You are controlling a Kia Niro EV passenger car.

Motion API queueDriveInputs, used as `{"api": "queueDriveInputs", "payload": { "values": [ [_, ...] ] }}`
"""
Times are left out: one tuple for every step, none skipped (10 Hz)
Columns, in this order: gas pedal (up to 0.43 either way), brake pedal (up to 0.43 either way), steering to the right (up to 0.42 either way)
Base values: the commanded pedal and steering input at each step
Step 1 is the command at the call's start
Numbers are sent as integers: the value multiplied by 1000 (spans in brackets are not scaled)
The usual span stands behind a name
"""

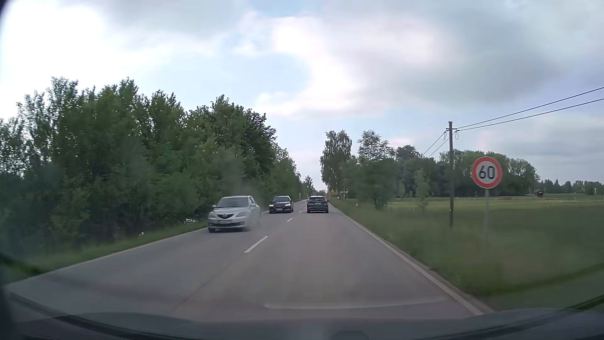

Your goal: Follow the waypoints while adhering to traffic rules and regulations

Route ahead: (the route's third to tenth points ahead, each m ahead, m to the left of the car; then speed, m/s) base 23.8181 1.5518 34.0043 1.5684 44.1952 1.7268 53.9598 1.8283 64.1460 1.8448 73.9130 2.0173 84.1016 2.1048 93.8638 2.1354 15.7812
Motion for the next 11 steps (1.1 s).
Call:
{"api": "queueDriveInputs", "payload": {
  "values": [
    [110, 0, -2],
    [110, 0, -2],
    [118, 0, -2],
    [130, 0, -2],
    [150, 0, -2],
    [157, 0, -2],
    [169, 0, -1],
    [177, 0, -2],
    [177, 0, -2],
    [177, 0, -2],
    [177, 0, -1]
  ]
}}
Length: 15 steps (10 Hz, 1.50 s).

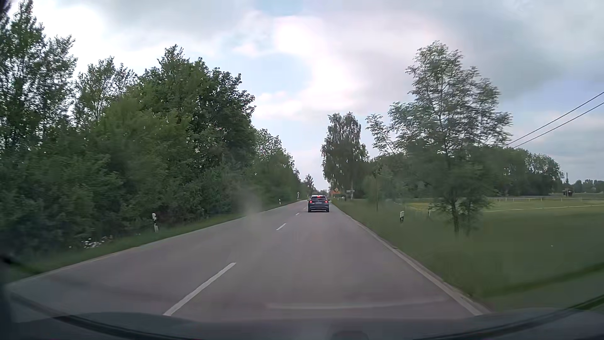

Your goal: Follow the waypoints while adhering to traffic rules and regulations

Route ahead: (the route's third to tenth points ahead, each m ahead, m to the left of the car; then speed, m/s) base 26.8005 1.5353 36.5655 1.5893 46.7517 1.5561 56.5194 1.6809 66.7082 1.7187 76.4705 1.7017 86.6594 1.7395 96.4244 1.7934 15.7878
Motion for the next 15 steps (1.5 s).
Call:
{"api": "queueDriveInputs", "payload": {
  "values": [
    [177, 0, -1],
    [157, 0, -1],
    [138, 0, -1],
    [138, 0, -1],
    [138, 0, -1],
    [138, 0, -1],
    [130, 0, -1],
    [130, 0, -1],
    [118, 0, -1],
    [118, 0, -1],
    [110, 0, -1],
    [110, 0, -1],
    [87, 0, -1],
    [67, 0, -1],
    [59, 0, -1]
  ]
}}
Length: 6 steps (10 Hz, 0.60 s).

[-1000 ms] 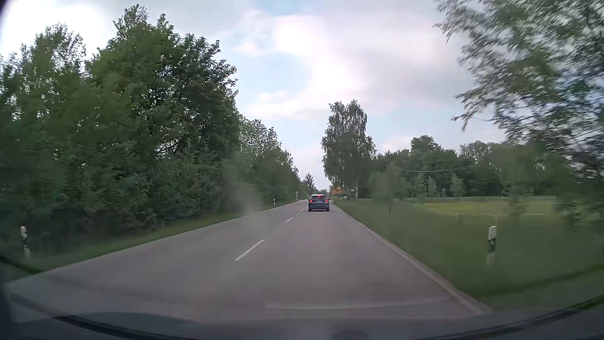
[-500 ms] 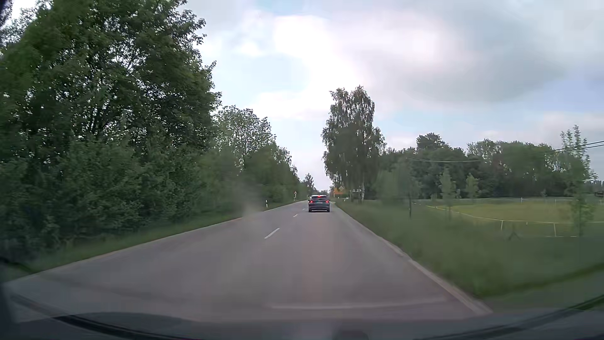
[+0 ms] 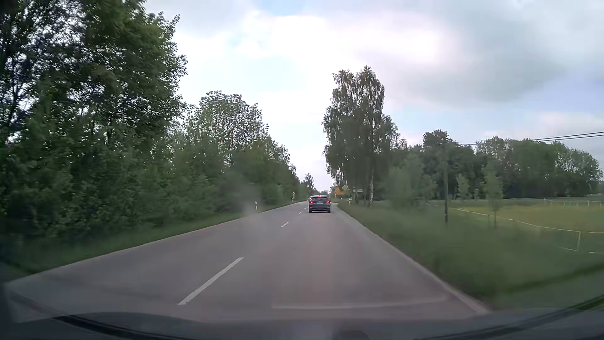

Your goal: Follow the waypoints while adhering to traffic rules and regulations

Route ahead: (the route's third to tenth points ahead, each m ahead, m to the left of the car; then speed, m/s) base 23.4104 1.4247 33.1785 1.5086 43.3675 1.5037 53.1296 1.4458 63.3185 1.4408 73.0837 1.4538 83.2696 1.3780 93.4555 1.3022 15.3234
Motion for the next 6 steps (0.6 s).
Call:
{"api": "queueDriveInputs", "payload": {
  "values": [
    [28, 0, -1],
    [8, 0, -1],
    [0, 0, -1],
    [0, 0, -1],
    [0, 0, -1],
    [0, 0, -1]
  ]
}}
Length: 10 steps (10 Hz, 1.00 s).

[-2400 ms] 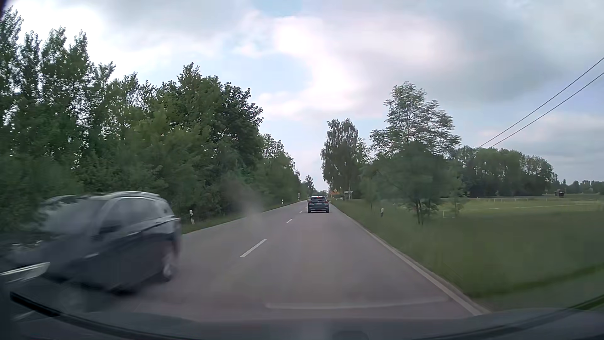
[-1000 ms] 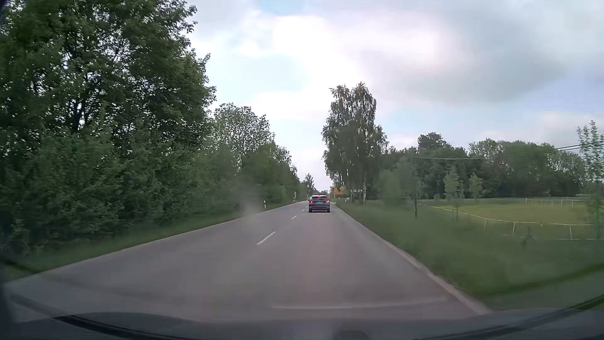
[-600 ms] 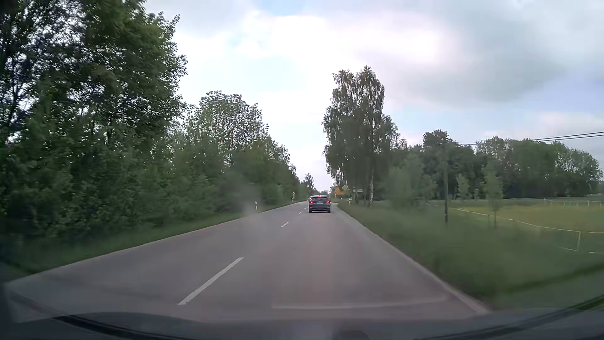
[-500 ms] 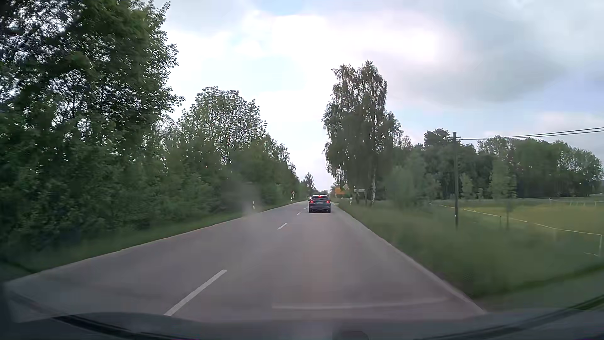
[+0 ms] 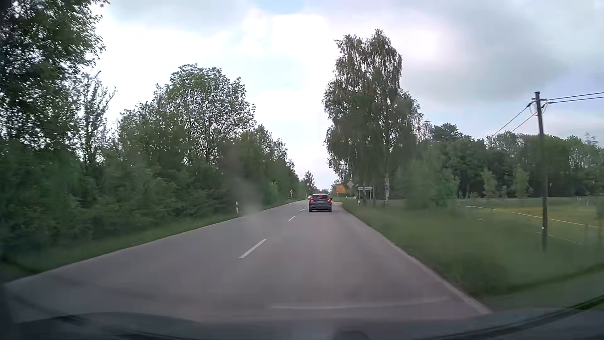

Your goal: Follow the waypoints while adhering to traffic rules and regulations

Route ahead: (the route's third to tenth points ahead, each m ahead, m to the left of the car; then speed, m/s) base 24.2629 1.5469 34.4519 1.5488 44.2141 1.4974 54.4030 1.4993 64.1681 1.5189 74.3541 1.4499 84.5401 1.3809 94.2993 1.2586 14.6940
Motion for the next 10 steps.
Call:
{"api": "queueDriveInputs", "payload": {
  "values": [
    [0, 0, -1],
    [0, 0, -1],
    [0, 0, -1],
    [0, 0, -1],
    [0, 0, -1],
    [0, 0, -1],
    [0, 0, -1],
    [0, 0, -1],
    [0, 0, -1],
    [0, 0, -1]
  ]
}}
